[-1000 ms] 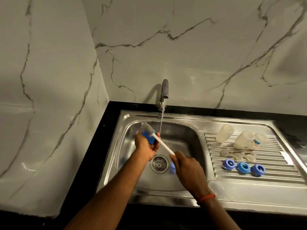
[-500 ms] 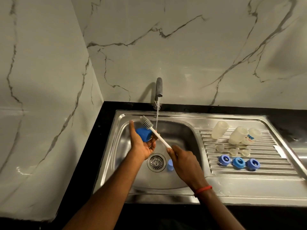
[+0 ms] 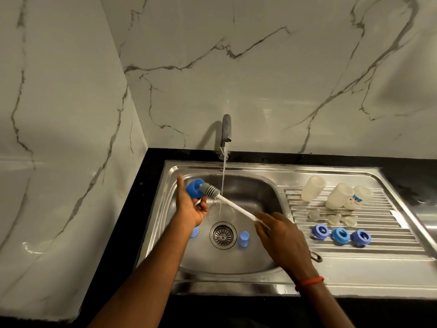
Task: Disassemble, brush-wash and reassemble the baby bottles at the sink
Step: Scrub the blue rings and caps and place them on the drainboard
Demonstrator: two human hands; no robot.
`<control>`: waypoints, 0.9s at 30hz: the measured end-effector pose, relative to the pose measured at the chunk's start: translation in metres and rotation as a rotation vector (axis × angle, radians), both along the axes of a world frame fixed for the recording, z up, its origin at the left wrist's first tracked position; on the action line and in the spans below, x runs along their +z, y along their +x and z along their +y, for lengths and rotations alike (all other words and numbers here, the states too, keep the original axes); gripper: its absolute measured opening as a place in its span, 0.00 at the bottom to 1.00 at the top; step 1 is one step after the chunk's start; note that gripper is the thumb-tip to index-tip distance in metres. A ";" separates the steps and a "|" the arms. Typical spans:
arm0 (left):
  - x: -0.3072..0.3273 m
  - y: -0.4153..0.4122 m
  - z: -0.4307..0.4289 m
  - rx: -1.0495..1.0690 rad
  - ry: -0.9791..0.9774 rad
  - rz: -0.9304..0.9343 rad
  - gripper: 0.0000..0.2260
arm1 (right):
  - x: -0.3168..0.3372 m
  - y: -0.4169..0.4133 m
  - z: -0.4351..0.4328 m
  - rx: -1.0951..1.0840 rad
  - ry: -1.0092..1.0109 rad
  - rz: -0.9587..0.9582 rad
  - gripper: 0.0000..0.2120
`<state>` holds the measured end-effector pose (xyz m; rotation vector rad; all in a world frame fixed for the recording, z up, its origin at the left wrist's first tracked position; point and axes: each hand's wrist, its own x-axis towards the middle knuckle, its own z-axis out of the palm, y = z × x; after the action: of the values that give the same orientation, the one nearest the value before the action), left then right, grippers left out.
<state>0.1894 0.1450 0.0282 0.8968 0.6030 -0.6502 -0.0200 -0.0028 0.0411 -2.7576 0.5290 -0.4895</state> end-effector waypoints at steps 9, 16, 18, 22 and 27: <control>-0.013 0.013 -0.038 -0.150 0.023 0.004 0.20 | 0.015 0.010 -0.007 -0.092 0.041 0.095 0.14; -0.020 0.040 -0.082 -0.184 0.091 -0.026 0.26 | 0.028 0.031 -0.031 -0.050 -0.099 0.080 0.15; -0.019 0.048 -0.089 -0.211 0.116 -0.077 0.24 | 0.035 0.038 -0.039 -0.061 -0.196 0.097 0.13; -0.020 0.058 -0.098 -0.224 0.140 -0.102 0.23 | 0.045 0.053 -0.046 -0.134 -0.358 0.199 0.12; -0.033 0.070 -0.108 -0.221 0.145 -0.114 0.29 | 0.050 0.080 -0.041 -0.141 -0.397 0.284 0.09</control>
<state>0.2590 0.0370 -0.0045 1.1394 0.4565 -0.7553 0.0601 -0.0436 0.0910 -3.2110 0.7696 -0.2539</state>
